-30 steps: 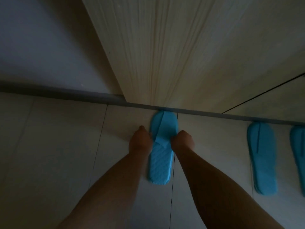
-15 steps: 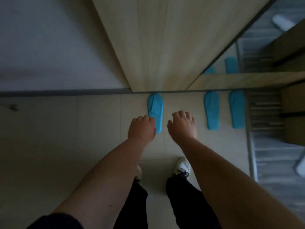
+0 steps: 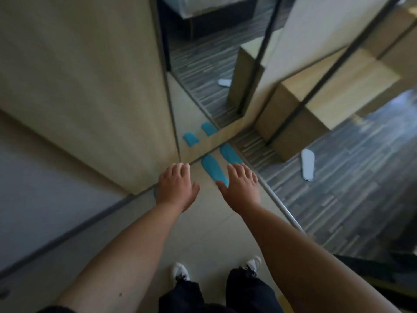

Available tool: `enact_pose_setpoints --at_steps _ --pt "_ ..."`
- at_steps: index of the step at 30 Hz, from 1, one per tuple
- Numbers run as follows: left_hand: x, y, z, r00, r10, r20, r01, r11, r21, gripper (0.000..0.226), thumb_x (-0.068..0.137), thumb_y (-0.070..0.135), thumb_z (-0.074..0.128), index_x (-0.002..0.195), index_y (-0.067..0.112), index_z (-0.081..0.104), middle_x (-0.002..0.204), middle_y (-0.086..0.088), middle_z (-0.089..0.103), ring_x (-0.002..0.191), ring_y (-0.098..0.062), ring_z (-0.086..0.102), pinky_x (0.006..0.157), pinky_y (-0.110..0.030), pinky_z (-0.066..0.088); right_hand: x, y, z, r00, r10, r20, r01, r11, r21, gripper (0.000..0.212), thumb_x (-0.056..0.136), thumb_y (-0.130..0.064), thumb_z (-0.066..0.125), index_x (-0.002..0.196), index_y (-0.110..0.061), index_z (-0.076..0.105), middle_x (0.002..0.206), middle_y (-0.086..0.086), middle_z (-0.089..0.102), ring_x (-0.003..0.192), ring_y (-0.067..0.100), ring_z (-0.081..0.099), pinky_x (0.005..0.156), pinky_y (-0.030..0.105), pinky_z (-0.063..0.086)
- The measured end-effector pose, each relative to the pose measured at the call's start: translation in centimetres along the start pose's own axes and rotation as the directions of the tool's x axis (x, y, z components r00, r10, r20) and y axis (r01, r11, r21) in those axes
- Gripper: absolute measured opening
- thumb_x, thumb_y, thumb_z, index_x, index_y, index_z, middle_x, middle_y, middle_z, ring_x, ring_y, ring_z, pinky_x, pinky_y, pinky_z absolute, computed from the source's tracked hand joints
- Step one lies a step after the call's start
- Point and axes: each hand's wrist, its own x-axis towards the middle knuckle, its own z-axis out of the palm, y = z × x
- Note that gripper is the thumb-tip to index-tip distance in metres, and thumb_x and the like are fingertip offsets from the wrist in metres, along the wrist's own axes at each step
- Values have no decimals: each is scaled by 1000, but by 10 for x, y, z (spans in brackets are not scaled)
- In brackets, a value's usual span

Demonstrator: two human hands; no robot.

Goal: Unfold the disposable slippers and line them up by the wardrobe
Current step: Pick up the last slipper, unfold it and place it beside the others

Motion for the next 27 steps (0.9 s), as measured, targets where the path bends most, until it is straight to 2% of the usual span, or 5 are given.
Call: enact_pose_setpoints --at_steps 5,10,17,27 --pt "44 98 -21 990 141 -15 -141 990 12 62 83 46 51 131 6 46 132 -17 53 123 -34 47 102 -44 37 -8 96 -53 970 217 -107 -210 975 79 75 88 -63 43 147 -21 27 153 4 33 144 26 19 116 44 16" --pt "71 213 -7 959 284 15 -284 959 15 59 85 45 51 130 8 47 130 -14 54 122 -31 47 101 -43 38 -20 209 -85 913 385 -134 -370 921 125 75 88 -62 43 147 -19 25 154 6 32 144 27 20 117 46 17" --pt "101 361 30 920 383 84 -385 923 13 56 87 45 47 130 10 47 133 -13 54 125 -30 46 103 -44 38 -25 350 -119 849 516 -112 -503 855 129 75 89 -61 44 147 -16 28 152 8 35 142 27 26 116 46 22" --pt "149 523 75 827 537 166 -538 842 -42 55 89 43 44 133 11 43 137 -12 50 129 -30 42 107 -42 32 -20 500 -145 740 665 -95 -656 746 116 74 91 -59 41 147 -12 29 151 10 36 141 27 28 115 44 24"
